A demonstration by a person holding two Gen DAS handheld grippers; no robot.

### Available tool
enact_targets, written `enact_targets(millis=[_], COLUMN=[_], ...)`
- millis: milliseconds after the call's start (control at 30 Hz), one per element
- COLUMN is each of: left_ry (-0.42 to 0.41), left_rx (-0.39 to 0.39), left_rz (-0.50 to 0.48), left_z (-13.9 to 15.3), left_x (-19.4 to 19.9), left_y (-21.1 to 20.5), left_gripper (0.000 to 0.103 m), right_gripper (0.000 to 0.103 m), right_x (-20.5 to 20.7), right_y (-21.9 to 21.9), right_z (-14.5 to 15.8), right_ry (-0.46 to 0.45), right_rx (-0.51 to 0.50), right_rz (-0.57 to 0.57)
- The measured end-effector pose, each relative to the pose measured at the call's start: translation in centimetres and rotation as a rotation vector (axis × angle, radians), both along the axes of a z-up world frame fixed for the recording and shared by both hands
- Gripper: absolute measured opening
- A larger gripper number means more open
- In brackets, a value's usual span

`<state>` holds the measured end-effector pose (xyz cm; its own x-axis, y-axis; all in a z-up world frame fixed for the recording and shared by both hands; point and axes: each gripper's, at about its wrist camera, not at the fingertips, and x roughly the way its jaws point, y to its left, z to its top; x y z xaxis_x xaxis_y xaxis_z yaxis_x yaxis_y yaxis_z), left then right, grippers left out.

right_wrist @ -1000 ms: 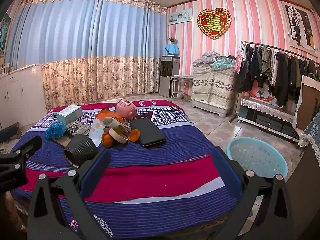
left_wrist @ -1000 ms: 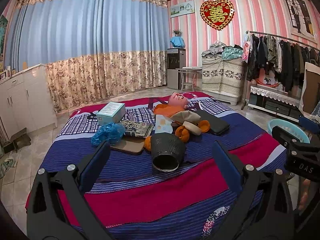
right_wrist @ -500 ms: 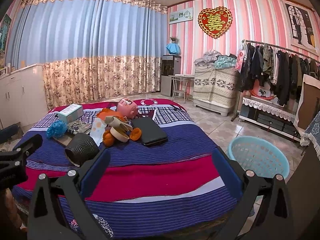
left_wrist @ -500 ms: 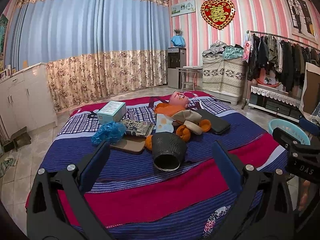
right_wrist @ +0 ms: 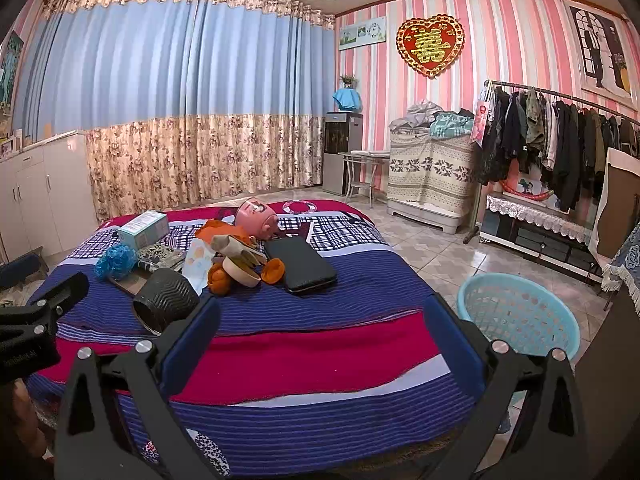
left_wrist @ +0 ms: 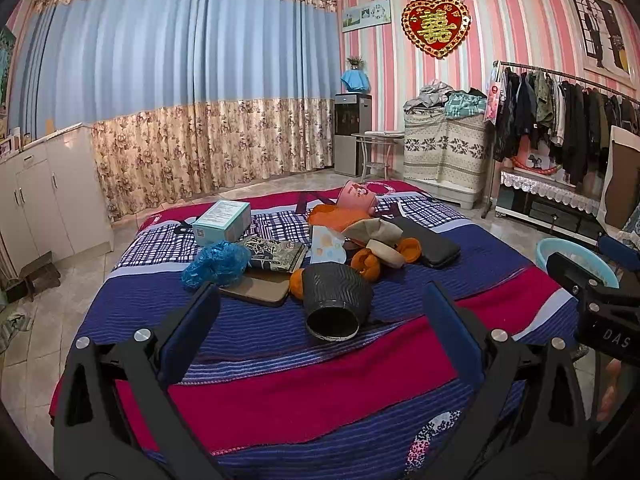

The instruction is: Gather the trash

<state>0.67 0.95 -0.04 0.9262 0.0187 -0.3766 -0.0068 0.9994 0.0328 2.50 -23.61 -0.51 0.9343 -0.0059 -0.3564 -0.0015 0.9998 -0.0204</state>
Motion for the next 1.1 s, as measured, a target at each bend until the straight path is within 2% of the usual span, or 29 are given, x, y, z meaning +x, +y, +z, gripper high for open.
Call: enact_targets(millis=[767, 1100], left_ry=[0.005, 0.018], left_rx=[0.002, 0.007], left_rz=[-0.003, -0.011], left_z=[-0.1, -1.4], left_x=[0.0, 0.2], left_y=[0.0, -0.9], left_gripper=[0.098, 0.098], right_gripper=[0.099, 0.099], right_x=[0.1, 0.5], right_y=[0.4, 0.5], right_z=[-0.2, -0.7], right_ry=[-0.001, 0.004], right_rx=[0.006, 0.008], right_rz=[0.002, 0.011])
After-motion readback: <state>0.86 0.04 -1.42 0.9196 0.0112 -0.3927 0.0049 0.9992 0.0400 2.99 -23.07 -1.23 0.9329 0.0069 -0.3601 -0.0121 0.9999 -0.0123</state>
